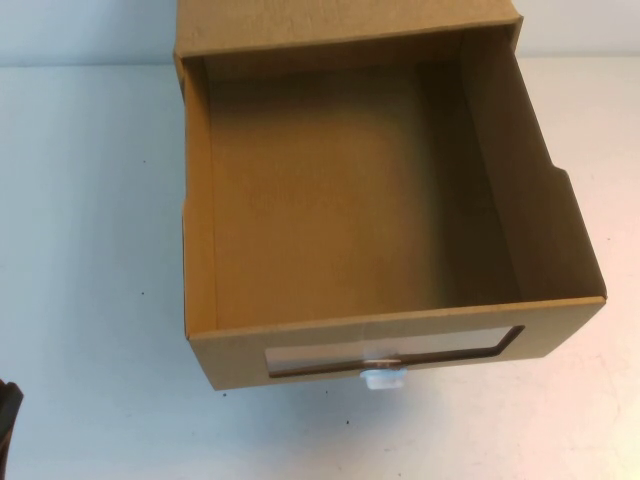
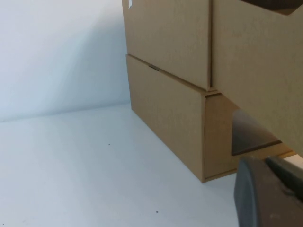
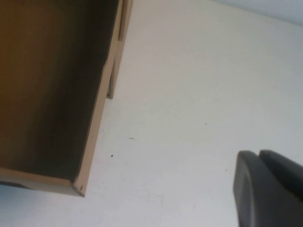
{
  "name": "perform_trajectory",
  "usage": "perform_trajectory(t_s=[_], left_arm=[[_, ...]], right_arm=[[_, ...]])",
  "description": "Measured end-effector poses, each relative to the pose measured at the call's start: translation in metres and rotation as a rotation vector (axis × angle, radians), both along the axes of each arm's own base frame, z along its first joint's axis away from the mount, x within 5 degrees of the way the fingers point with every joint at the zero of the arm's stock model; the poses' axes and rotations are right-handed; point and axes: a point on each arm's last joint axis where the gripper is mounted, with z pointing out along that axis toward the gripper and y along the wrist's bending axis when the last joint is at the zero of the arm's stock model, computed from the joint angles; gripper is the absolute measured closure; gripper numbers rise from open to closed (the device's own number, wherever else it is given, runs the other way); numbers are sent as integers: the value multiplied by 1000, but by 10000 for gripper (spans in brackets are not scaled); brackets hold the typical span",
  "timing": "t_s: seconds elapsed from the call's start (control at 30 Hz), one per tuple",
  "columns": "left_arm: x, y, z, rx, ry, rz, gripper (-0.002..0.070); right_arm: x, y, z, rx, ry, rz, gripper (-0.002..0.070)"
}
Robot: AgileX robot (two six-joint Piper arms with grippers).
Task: Open the shoe box
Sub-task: 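Pull the top drawer of the cardboard box fully open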
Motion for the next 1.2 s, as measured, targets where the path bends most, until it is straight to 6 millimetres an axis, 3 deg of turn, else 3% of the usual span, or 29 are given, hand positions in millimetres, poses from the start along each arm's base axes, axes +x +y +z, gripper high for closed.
perform_trajectory(t_s=[0.87,1.0,1.2], left_arm=[[0,0,0,4,-3,1,680],[0,0,0,4,-3,1,680],[0,0,0,4,-3,1,680]], right_arm=[[-2,0,-9,-12,77,-13,689],[6,4,-27,-61,62,2,689],[24,0,-80,-35,-40,-16,689]])
